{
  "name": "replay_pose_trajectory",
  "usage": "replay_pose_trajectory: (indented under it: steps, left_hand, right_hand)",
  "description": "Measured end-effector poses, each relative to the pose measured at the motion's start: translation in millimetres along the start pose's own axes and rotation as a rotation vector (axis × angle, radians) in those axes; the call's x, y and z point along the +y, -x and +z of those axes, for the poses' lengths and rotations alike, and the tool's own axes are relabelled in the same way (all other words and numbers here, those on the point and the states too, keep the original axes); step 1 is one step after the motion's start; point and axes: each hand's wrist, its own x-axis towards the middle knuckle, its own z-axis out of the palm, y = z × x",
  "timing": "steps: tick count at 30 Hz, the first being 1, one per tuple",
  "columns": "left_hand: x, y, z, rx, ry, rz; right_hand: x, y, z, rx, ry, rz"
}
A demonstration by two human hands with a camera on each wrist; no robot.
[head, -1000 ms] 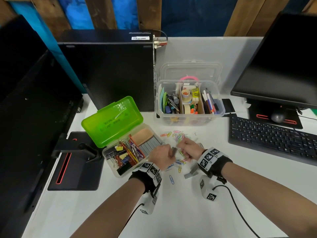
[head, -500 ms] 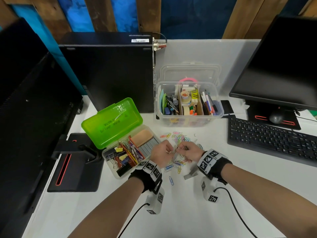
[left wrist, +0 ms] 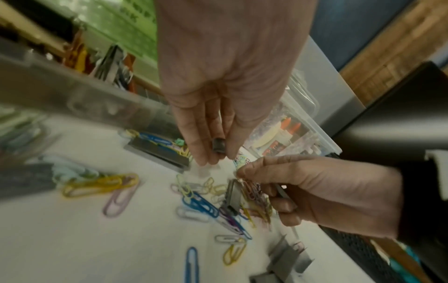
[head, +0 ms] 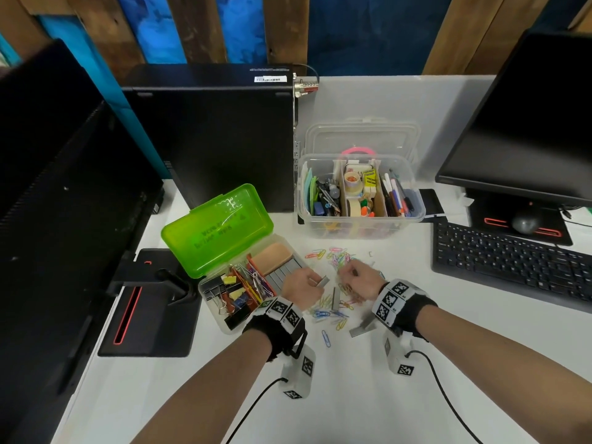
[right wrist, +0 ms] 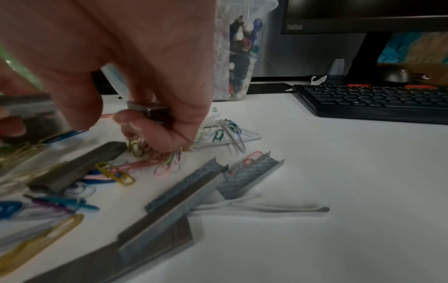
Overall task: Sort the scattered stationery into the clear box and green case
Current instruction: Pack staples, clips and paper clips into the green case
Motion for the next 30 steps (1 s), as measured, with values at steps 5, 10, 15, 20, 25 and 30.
replay_pose_trajectory:
  steps: [5, 10, 15, 20, 25, 30]
  left_hand:
    - [7.5, -2.7, 1.0, 0.04, 0.056, 0.005]
    - [14.5, -7.3, -0.1, 0.101, 0.011, 0.085]
    - [12.1, -8.0, -1.9, 0.168, 0.004, 0.147]
    - [11.5, -9.7, -1.5, 0.139, 0.081, 0.102]
    - [22.0, -11.9, -4.9, 0.119, 0.263, 0.026]
    - [30.8, -13.9, -8.1, 0.031, 0.519, -0.003]
  right_hand:
    - [-24.4, 7.1, -17.6, -0.073, -0.589, 0.175]
    - [-26.9, 9.7, -17.5, -0.07, -0.48, 0.041]
    - [-20.2, 14.4, -21.0, -0.086, -0.314, -0.085]
    - [-21.7, 17.6, -31.0, -0.054, -0.424, 0.01]
    - [-32.5, 15.5, -34.1, 0.015, -0.699, 0.068]
    - [-36.5, 10.6, -33.9, 0.053, -0.729, 0.1]
